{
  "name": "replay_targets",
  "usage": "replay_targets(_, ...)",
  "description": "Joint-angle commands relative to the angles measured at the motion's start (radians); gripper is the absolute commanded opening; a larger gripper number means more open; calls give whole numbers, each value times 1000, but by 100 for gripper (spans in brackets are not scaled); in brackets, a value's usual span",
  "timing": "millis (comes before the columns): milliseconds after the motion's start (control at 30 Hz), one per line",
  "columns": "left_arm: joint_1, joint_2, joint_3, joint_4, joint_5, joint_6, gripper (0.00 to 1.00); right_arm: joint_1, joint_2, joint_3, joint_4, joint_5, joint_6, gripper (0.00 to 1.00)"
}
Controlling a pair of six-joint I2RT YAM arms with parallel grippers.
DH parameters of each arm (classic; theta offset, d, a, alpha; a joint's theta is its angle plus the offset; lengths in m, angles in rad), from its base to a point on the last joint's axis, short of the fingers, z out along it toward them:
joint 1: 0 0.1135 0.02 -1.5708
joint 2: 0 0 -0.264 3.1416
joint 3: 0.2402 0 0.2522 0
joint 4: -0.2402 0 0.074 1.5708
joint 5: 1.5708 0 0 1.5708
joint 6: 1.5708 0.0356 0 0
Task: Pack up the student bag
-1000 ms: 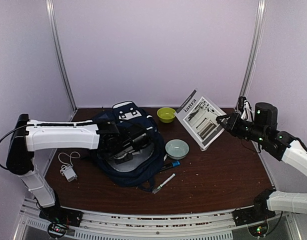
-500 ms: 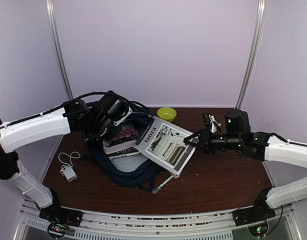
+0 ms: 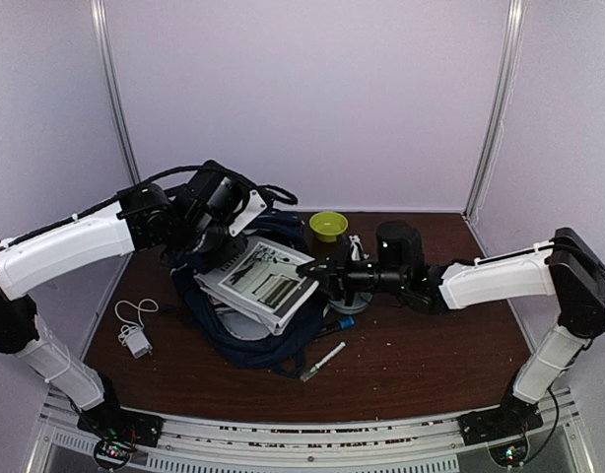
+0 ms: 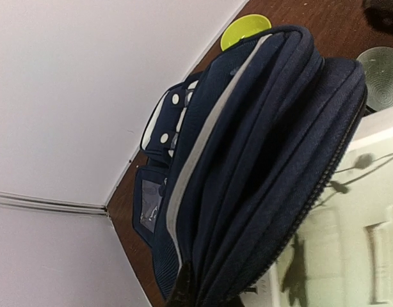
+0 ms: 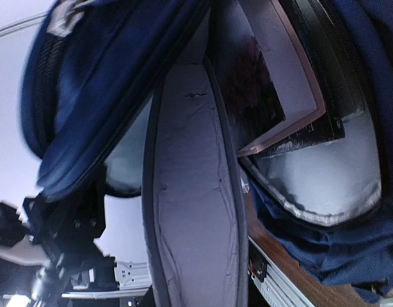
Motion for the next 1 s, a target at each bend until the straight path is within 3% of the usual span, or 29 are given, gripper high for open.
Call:
replay_targets(0,-84,-102,56,257,72,33,0,14,124,134,158,231,130,0)
replay_targets(200,-106,-145,55,185,28,29,0,11,193,224,106,453,86,0)
replay_targets(333,-105,-157,28,162,-48,38,0,-21,140,114,171,485,105,0)
replay_targets(467,-105,-142,30,174,-45,41,0,-55,61,-30,197,539,106,0)
replay_targets(633,-105,-117,54,161,-9,39,0,-57,-9,-86,207,648,76,0)
replay_targets(800,-112,-120,64,191,126,15,0,1,58,47,149,710,23,0)
replay_targets(900,-128,-87,101,172,120,23,0,34,152,135,165,679,62,0)
replay_targets(967,-128,-78,118,160,120,17,0,58,203,174,166,691,94,6)
